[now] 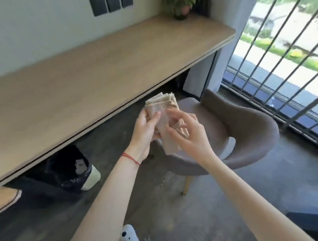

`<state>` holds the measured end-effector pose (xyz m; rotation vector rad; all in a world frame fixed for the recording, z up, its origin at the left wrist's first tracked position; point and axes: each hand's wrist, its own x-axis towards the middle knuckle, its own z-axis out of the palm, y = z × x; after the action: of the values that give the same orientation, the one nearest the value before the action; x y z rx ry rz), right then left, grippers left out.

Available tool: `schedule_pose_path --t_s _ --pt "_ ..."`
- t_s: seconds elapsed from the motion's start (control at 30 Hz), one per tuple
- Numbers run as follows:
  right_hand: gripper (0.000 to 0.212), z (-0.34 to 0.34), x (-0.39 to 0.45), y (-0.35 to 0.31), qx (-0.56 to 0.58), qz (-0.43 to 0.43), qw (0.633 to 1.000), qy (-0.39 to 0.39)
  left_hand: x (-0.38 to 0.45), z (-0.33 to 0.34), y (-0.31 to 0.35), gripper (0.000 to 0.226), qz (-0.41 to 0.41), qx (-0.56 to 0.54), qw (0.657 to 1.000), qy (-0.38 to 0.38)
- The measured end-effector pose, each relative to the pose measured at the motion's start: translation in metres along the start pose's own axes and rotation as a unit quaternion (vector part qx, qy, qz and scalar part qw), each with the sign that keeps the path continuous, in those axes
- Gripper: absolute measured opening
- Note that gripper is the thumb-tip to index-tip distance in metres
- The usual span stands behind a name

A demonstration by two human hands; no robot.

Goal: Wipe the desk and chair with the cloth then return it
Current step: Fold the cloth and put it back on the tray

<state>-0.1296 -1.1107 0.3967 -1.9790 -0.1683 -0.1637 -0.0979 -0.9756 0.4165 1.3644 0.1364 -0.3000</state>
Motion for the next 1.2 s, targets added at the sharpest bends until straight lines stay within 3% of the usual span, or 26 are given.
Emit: schedule_pose_path --t_s 0.1,0.2,0.27,0.47,0.6,0.67,0.73,0.87,0.93,1.0,1.1,1.2 --pt "0.065 0.058 0.035 -0.022 -0.042 0.031 0.998 -0.024 0.003 -0.067 0.023 0.029 0.006 -0.074 0.996 0.042" --pt "0.078 0.115 0.072 -0.046 0.035 0.146 0.985 -0.084 0.004 -0.145 0.039 0.02 0.031 -0.143 0.985 0.087" --pt "0.068 0.15 0.095 -0.058 0.074 0.173 0.971 -0.148 0.001 -0.199 0.047 0.019 0.047 -0.155 0.98 0.116" --pt "0.007 0.26 0.161 -0.11 0.04 0.044 0.971 -0.231 -0.012 -0.339 0.07 0.032 0.069 -0.201 0.955 0.207" --pt "0.018 0.328 0.193 -0.134 0.079 0.049 0.954 -0.284 -0.013 -0.401 0.083 0.055 0.121 -0.296 0.918 0.234" --pt "0.031 0.36 0.204 -0.137 0.083 0.068 0.941 -0.321 -0.012 -0.427 0.089 0.055 0.146 -0.318 0.903 0.25" --pt "0.028 0.391 0.211 -0.141 0.073 0.056 0.931 -0.354 -0.012 -0.451 0.094 0.049 0.163 -0.328 0.889 0.274" --pt "0.01 0.449 0.231 -0.17 0.106 -0.044 0.927 -0.357 -0.016 -0.503 0.099 0.049 0.166 -0.319 0.877 0.319" --pt "0.013 0.476 0.243 -0.194 0.115 -0.116 0.909 -0.383 -0.023 -0.534 0.098 0.057 0.147 -0.309 0.878 0.334" --pt "0.024 0.503 0.253 -0.221 0.097 -0.2 0.89 -0.399 -0.028 -0.566 0.096 0.06 0.122 -0.299 0.891 0.321" --pt "0.021 0.555 0.263 -0.263 0.056 -0.322 0.85 -0.413 -0.032 -0.612 0.092 0.062 0.069 -0.229 0.927 0.29" --pt "0.02 0.622 0.272 -0.286 0.026 -0.365 0.838 -0.404 -0.035 -0.668 0.087 0.057 0.077 -0.141 0.944 0.288"
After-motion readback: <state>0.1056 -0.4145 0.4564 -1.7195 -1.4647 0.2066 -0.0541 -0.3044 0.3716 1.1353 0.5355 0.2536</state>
